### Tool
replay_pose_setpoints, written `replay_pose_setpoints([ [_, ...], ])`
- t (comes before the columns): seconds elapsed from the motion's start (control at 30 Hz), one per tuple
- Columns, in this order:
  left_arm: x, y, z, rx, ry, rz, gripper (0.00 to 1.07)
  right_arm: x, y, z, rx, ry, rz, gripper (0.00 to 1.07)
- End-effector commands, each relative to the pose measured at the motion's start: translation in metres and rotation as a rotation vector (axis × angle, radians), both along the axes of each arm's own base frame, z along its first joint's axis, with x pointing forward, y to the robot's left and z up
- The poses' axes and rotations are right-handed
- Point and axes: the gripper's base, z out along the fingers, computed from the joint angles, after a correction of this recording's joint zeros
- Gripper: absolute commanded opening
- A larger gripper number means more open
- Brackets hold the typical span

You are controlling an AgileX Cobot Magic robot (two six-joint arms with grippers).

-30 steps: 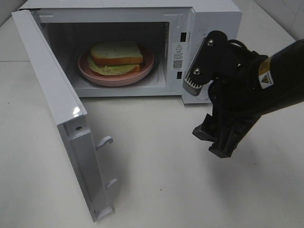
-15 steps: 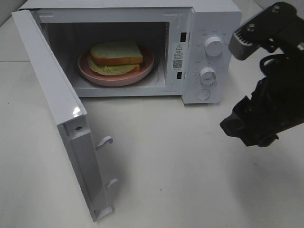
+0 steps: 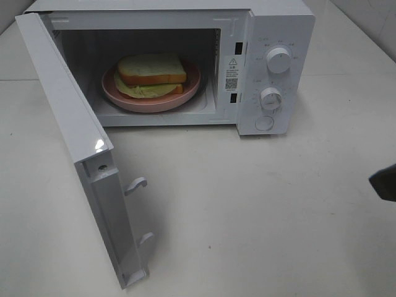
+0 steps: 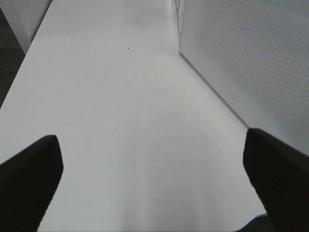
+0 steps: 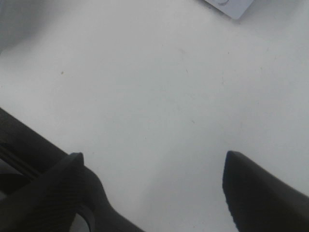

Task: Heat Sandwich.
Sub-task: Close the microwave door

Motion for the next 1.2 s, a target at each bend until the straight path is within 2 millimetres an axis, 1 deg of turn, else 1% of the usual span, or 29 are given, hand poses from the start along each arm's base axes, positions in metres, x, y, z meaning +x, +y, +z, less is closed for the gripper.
replay_pose_setpoints([
  [0.03,-0.003,0.0,0.001,0.001,-0.034,0.005,0.96,-0.01,-0.008,0.0,-0.02,0.028,-0.013,0.76],
  [0.1,-0.003,0.0,0.001,0.001,-0.034,0.005,0.96,-0.02,-0.016,0.002,-0.031,0.045,-0.024,0.76],
  [0.17,-0.003,0.0,0.001,0.001,-0.034,0.005,0.96,-0.023,-0.018,0.003,-0.033,0.048,-0.027,0.76],
  [0.2,-0.003,0.0,0.001,0.001,-0.034,0.005,0.96,-0.028,-0.023,0.004,-0.036,0.055,-0.035,0.76],
  [0.3,-0.003,0.0,0.001,0.001,-0.034,0.005,0.96,-0.037,-0.03,0.006,-0.028,0.063,-0.06,0.76],
  [0.33,-0.003,0.0,0.001,0.001,-0.034,0.005,0.96,-0.037,-0.03,0.006,-0.028,0.063,-0.06,0.76],
  [0.47,-0.003,0.0,0.001,0.001,-0.034,0.005,0.96,-0.053,-0.043,0.009,-0.004,0.052,-0.086,0.76],
  [0.5,-0.003,0.0,0.001,0.001,-0.034,0.005,0.96,-0.053,-0.043,0.009,-0.004,0.052,-0.086,0.76],
  [0.53,-0.003,0.0,0.001,0.001,-0.034,0.005,0.96,-0.061,-0.048,0.012,0.028,0.013,-0.087,0.76],
  [0.6,-0.003,0.0,0.001,0.001,-0.034,0.005,0.96,-0.067,-0.054,0.014,0.056,-0.021,-0.097,0.76],
  [0.63,-0.003,0.0,0.001,0.001,-0.034,0.005,0.96,-0.073,-0.06,0.016,0.078,-0.054,-0.131,0.76],
  [0.8,-0.003,0.0,0.001,0.001,-0.034,0.005,0.96,-0.081,-0.069,0.017,0.097,-0.102,-0.195,0.76],
  [0.83,-0.003,0.0,0.001,0.001,-0.034,0.005,0.96,-0.086,-0.075,0.017,0.099,-0.141,-0.247,0.76],
  [0.93,-0.003,0.0,0.001,0.001,-0.034,0.005,0.96,-0.09,-0.078,0.014,0.1,-0.174,-0.288,0.76],
  [1.07,-0.003,0.0,0.001,0.001,-0.034,0.005,0.96,-0.098,-0.082,-0.009,0.114,-0.239,-0.392,0.76],
  [1.1,-0.003,0.0,0.001,0.001,-0.034,0.005,0.96,-0.098,-0.082,-0.009,0.114,-0.239,-0.392,0.76],
  [1.2,-0.003,0.0,0.001,0.001,-0.034,0.005,0.96,-0.1,-0.083,-0.02,0.131,-0.295,-0.456,0.76],
])
